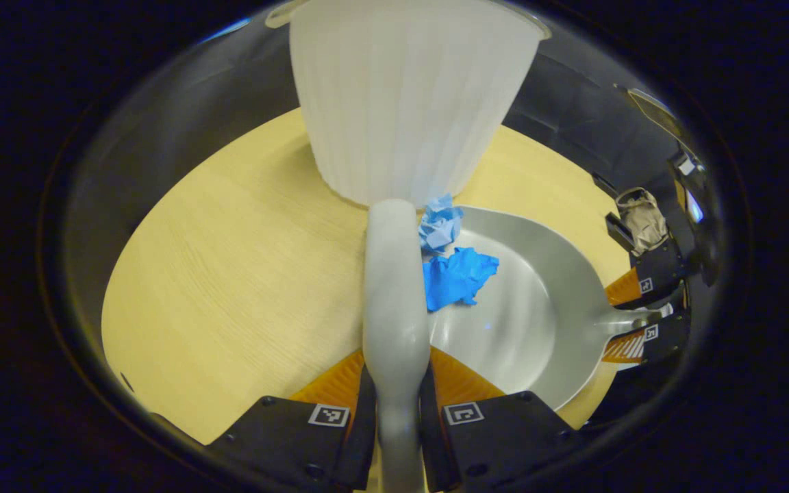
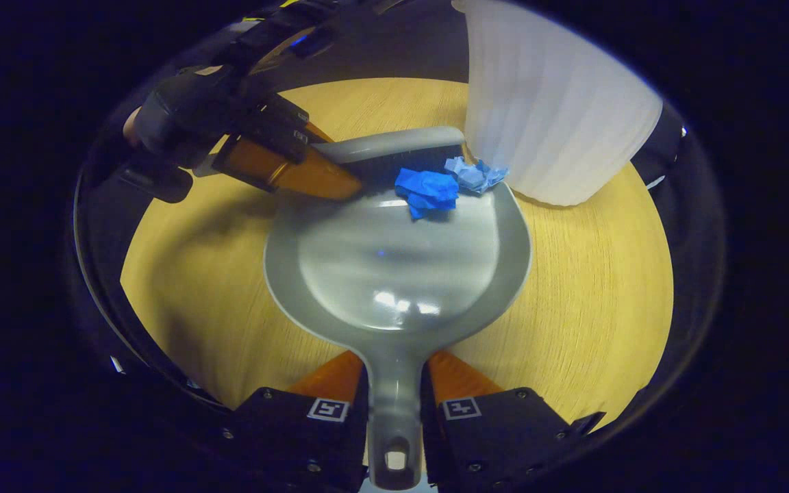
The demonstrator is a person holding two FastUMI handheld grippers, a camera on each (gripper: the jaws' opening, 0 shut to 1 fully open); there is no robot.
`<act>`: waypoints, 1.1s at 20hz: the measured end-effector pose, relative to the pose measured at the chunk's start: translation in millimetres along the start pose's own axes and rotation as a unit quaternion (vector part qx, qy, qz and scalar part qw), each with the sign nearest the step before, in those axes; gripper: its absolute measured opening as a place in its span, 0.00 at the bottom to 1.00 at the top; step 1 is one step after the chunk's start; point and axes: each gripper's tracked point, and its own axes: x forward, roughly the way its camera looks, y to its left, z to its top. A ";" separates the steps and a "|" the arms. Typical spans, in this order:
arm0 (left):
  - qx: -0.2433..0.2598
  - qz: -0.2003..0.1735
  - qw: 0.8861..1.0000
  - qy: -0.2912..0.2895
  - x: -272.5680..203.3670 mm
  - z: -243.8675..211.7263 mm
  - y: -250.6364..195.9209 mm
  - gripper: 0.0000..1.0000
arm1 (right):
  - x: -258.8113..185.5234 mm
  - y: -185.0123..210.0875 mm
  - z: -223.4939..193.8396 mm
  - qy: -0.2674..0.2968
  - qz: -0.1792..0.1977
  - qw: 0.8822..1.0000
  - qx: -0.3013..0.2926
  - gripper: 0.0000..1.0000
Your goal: Pick up the small broom and dustpan from the desktop, sweep the trash into the dustpan with the broom, and then empty the trash into the garbage bin.
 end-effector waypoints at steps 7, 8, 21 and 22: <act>-0.004 -0.013 1.000 0.004 -22.7 -1.1 -13.7 0.34 | -1.6 1.6 8.1 -0.017 0.002 1.000 -0.001 0.35; -0.014 -0.009 1.000 0.003 -26.5 -2.8 -12.1 0.35 | -1.9 1.7 10.6 -0.023 0.001 1.000 0.000 0.35; -0.165 0.093 0.978 -0.083 -102.6 -53.9 41.3 0.38 | -20.7 10.6 16.8 -0.054 -0.020 0.998 0.012 0.30; -0.179 0.101 0.975 -0.089 -108.7 -59.6 45.0 0.36 | -20.8 9.3 18.2 -0.057 -0.022 0.998 0.010 0.31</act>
